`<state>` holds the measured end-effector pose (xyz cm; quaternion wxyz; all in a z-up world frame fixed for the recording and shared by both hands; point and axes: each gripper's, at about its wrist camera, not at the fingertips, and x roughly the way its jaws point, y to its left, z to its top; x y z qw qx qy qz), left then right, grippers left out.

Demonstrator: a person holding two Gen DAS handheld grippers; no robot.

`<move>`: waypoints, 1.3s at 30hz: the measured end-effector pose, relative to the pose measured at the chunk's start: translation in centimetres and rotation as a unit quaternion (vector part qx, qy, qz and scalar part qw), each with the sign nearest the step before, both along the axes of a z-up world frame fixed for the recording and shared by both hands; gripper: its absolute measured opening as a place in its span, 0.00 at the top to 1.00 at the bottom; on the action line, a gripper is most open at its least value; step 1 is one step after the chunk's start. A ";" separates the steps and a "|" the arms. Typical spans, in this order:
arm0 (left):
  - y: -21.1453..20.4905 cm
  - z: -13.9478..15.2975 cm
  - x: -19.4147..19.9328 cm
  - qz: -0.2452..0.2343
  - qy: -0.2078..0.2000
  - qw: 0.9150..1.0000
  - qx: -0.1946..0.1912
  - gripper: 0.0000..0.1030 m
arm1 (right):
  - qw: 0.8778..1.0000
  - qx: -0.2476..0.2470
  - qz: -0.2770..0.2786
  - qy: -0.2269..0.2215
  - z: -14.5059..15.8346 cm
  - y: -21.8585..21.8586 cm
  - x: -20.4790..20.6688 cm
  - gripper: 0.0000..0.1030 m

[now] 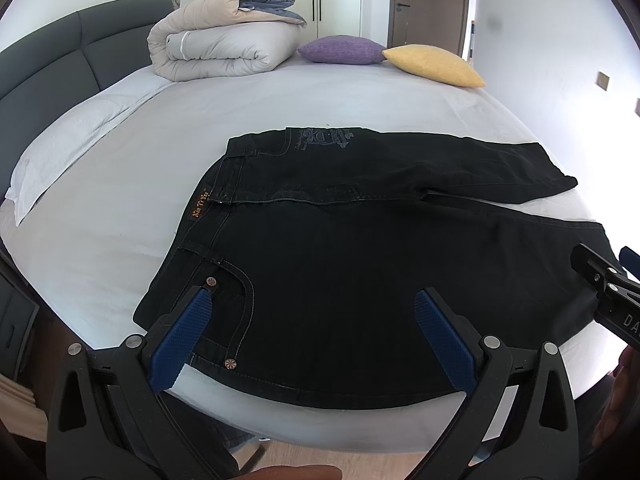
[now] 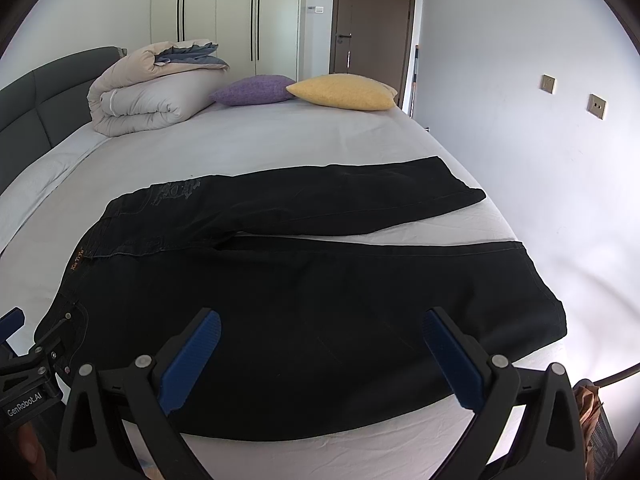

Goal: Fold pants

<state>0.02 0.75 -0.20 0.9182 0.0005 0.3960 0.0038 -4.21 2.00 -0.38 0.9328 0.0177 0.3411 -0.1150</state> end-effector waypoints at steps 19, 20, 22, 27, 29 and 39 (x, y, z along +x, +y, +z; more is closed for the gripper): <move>0.1 -0.2 0.0 0.001 0.001 1.000 -0.001 0.00 | 1.000 0.000 0.001 0.001 -0.3 0.9 0.3 0.00; 0.1 -0.2 0.0 0.001 0.001 1.000 -0.001 0.00 | 1.000 0.000 0.002 0.001 -0.2 0.6 0.3 0.00; 0.2 -0.2 -0.1 0.001 0.001 1.000 -0.001 0.00 | 1.000 -0.002 0.002 0.001 -0.3 0.9 0.3 0.00; 0.1 -0.2 0.0 0.001 0.001 1.000 -0.001 0.00 | 1.000 -0.002 0.003 0.002 -0.4 0.7 0.0 0.00; 0.1 -0.2 0.0 0.001 0.001 1.000 -0.001 0.00 | 1.000 -0.002 0.003 0.002 -0.4 0.8 0.0 0.00; 0.2 -0.2 0.0 0.001 0.002 1.000 -0.001 0.00 | 1.000 -0.003 0.005 0.004 -0.5 0.8 0.0 0.00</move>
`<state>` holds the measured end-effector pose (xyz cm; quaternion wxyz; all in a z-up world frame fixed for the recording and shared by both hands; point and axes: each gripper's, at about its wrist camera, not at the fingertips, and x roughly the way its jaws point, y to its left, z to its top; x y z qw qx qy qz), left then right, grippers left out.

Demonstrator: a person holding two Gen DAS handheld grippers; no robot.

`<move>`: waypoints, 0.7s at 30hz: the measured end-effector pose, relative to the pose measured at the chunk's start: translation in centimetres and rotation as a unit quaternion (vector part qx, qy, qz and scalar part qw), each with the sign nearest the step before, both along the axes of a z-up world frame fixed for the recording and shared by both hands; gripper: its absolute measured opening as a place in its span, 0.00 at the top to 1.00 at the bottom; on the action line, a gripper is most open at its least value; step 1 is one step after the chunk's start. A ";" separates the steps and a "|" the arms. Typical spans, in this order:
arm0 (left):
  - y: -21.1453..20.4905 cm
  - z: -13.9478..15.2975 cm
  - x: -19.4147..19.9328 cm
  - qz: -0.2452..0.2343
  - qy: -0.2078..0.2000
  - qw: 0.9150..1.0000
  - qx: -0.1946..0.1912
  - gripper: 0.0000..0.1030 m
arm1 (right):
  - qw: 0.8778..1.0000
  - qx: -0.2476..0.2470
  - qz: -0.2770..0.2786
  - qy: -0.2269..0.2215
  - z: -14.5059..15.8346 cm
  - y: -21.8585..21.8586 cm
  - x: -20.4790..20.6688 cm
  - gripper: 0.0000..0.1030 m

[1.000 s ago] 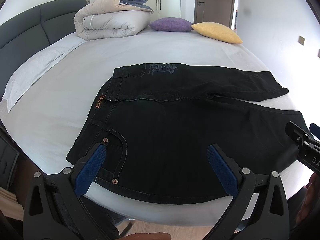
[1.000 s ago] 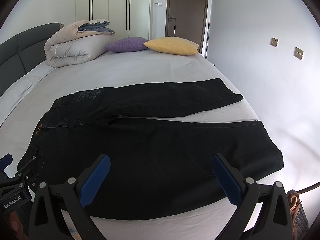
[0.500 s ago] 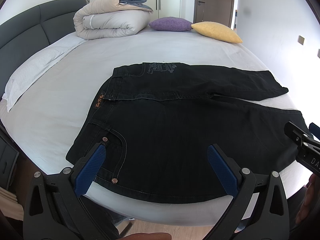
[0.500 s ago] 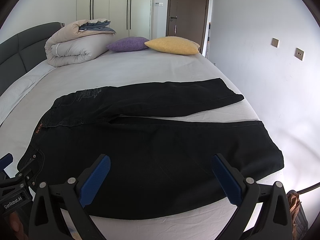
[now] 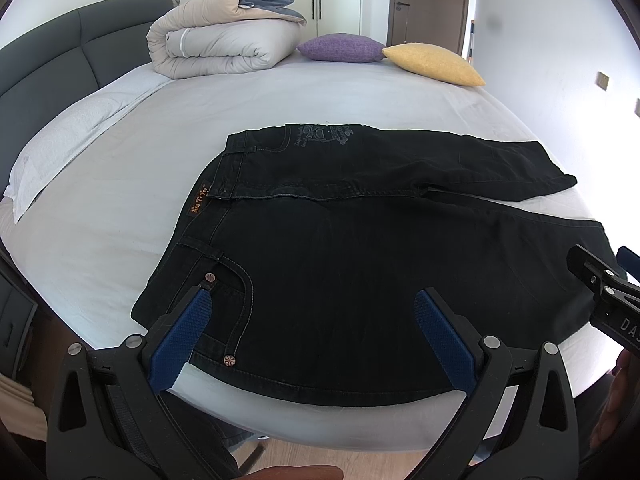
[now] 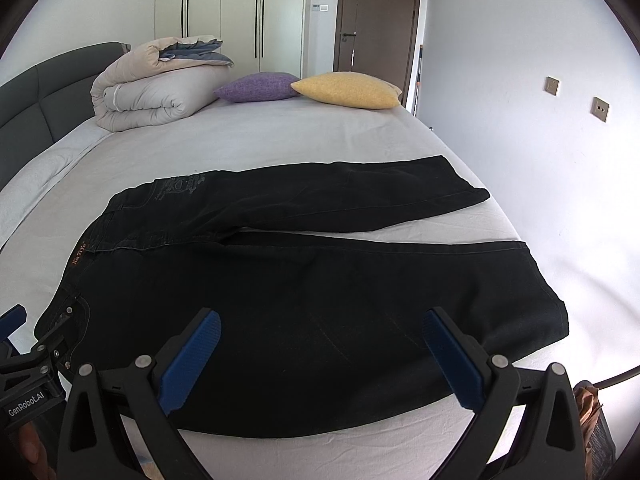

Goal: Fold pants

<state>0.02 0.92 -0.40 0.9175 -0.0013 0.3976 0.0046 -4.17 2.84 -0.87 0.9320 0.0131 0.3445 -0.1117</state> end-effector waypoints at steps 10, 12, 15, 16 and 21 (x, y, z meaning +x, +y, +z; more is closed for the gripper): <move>-0.1 -0.2 -0.1 0.000 0.001 1.000 0.000 0.00 | 1.000 -0.001 0.003 0.002 -0.1 0.2 0.0 0.00; -0.1 -0.4 -0.1 0.000 0.001 1.000 0.000 0.00 | 1.000 0.000 0.004 0.004 -0.1 0.1 0.1 0.00; -0.1 -0.6 -0.2 0.001 0.002 1.000 -0.001 0.00 | 1.000 -0.001 0.006 0.006 -0.1 0.1 0.1 0.00; -0.1 -0.6 -0.2 0.000 0.002 1.000 -0.001 0.00 | 1.000 -0.001 0.007 0.006 -0.1 0.1 0.1 0.00; 0.0 -0.7 -0.1 -0.001 0.001 1.000 -0.001 0.00 | 1.000 -0.001 0.010 0.008 -0.1 0.1 0.2 0.00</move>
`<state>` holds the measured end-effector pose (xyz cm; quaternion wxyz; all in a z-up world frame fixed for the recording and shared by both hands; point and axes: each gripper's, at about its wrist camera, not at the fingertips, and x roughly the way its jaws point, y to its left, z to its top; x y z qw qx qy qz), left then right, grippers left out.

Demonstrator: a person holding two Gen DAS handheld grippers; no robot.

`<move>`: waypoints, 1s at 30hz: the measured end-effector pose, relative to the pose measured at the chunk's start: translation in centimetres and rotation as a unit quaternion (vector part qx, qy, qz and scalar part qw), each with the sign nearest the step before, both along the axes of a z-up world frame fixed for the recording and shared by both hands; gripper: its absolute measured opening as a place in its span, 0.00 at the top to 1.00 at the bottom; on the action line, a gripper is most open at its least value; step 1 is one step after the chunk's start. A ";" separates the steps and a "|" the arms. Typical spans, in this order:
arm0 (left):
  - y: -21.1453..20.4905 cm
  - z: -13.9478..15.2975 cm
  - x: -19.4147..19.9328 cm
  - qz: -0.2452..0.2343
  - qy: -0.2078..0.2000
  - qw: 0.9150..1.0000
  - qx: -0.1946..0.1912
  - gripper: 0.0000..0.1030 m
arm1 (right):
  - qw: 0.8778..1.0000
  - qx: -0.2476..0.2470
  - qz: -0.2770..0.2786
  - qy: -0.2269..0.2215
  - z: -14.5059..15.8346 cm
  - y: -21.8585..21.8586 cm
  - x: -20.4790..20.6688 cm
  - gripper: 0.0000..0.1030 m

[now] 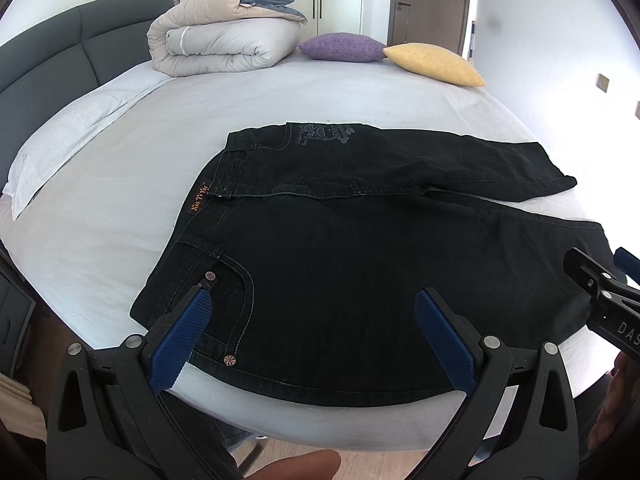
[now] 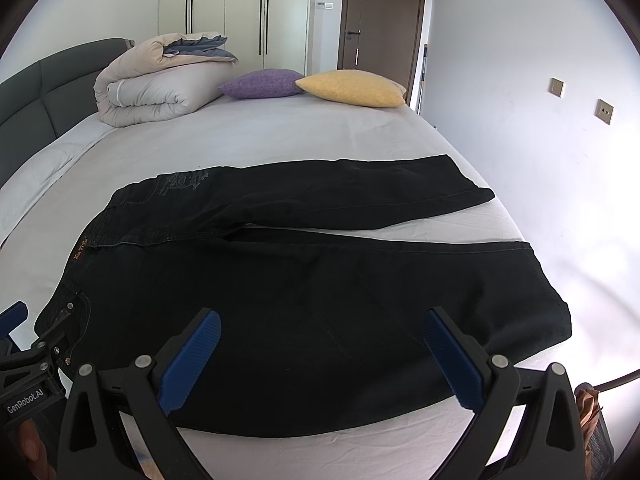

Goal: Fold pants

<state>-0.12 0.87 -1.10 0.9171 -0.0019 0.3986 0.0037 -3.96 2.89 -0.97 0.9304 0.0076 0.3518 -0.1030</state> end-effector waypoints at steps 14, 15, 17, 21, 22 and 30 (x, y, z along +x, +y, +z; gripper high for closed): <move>3.1 -2.8 5.9 -0.074 0.050 0.990 -0.108 0.00 | 0.996 0.006 0.093 0.006 0.0 -0.2 4.1 0.00; 3.5 -3.3 7.0 -0.071 0.071 0.989 -0.108 0.00 | 0.995 0.002 0.103 0.006 0.0 -0.4 4.9 0.00; 4.3 -4.0 9.4 -0.061 0.087 0.990 -0.096 0.00 | 0.992 -0.008 0.129 0.006 0.1 -0.5 6.7 0.00; 6.5 -3.3 15.3 -0.068 0.057 0.993 -0.078 0.00 | 0.985 -0.011 0.172 0.009 0.1 -1.6 10.5 0.00; 6.8 -3.0 17.2 -0.075 0.053 0.994 -0.064 0.00 | 0.982 -0.009 0.189 0.012 0.2 -1.9 11.9 0.00; 7.4 -3.5 33.7 -0.211 0.082 0.972 0.054 0.00 | 0.957 -0.019 0.289 0.016 0.6 -3.8 18.6 0.15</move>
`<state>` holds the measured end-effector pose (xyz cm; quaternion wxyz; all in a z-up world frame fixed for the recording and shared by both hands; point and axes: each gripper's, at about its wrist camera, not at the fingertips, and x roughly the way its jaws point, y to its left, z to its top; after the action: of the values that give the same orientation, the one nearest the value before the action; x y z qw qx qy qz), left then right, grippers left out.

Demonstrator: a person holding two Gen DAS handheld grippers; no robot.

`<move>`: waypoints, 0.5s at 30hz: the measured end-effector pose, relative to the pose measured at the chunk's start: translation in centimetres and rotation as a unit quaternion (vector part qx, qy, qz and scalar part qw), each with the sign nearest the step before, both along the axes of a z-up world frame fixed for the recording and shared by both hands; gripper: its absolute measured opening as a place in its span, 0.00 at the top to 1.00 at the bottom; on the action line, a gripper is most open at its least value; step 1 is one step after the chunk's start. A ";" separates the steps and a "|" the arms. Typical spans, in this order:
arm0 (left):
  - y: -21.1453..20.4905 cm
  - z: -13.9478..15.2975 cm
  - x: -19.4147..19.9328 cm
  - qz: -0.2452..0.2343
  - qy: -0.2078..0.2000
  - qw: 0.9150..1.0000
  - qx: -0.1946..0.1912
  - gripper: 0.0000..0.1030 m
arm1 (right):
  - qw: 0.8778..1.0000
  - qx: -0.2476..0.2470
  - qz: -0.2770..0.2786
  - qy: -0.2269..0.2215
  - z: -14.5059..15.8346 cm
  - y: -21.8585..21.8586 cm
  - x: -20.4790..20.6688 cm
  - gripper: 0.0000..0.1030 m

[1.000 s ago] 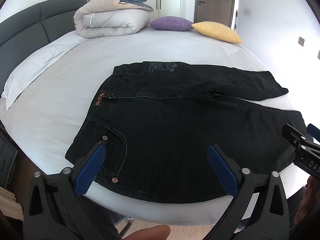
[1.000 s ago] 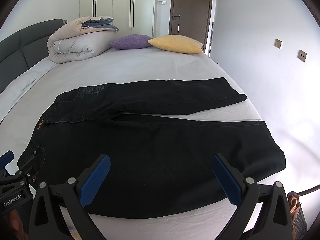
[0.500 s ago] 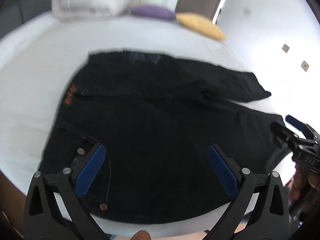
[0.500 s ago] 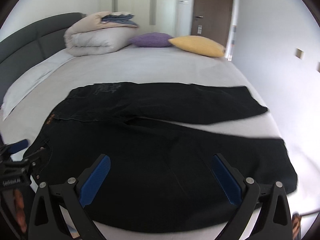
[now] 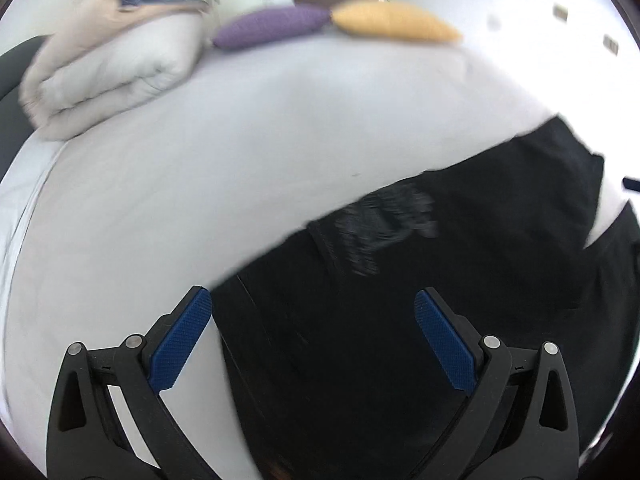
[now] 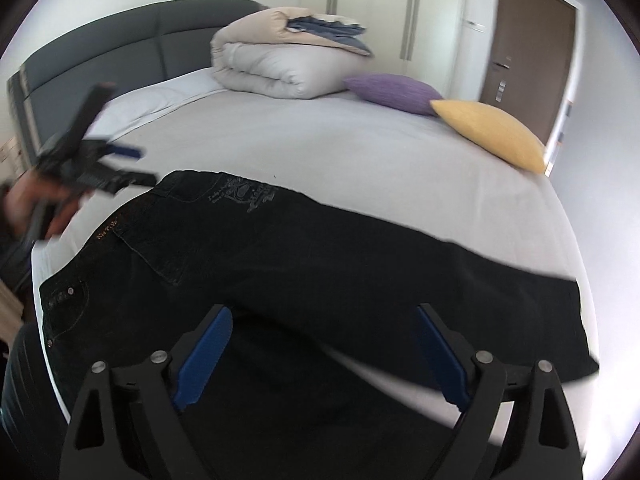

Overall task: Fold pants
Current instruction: 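Grasp the jeans waistband with the left tool while the right tool grasps the waistband too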

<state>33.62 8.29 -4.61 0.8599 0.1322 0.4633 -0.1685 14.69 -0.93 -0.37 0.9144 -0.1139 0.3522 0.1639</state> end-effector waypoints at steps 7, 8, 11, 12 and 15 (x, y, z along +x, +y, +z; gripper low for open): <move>1.6 -4.7 8.2 -0.062 0.097 0.993 0.002 0.07 | 0.998 -0.032 0.050 0.034 -1.9 -0.6 5.1 0.37; 1.3 -5.2 8.6 -0.070 0.102 0.992 0.015 0.08 | 0.997 -0.030 0.055 0.040 -2.2 -0.7 5.9 0.37; 1.2 -7.0 10.0 -0.088 0.131 0.987 0.035 0.17 | 0.996 -0.032 0.076 0.045 -2.6 -0.3 7.6 0.37; 1.3 -7.4 10.5 -0.091 0.141 0.985 0.031 0.19 | 0.995 -0.035 0.085 0.043 -2.6 0.1 8.2 0.37; 1.4 -7.7 10.9 -0.105 0.140 0.984 0.024 0.39 | 0.992 -0.042 0.106 0.044 -2.7 1.1 10.1 0.40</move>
<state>44.51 9.67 -12.26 0.7607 0.1763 0.5663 -0.2637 24.77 0.22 -3.09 0.8700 -0.1818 0.3843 0.2498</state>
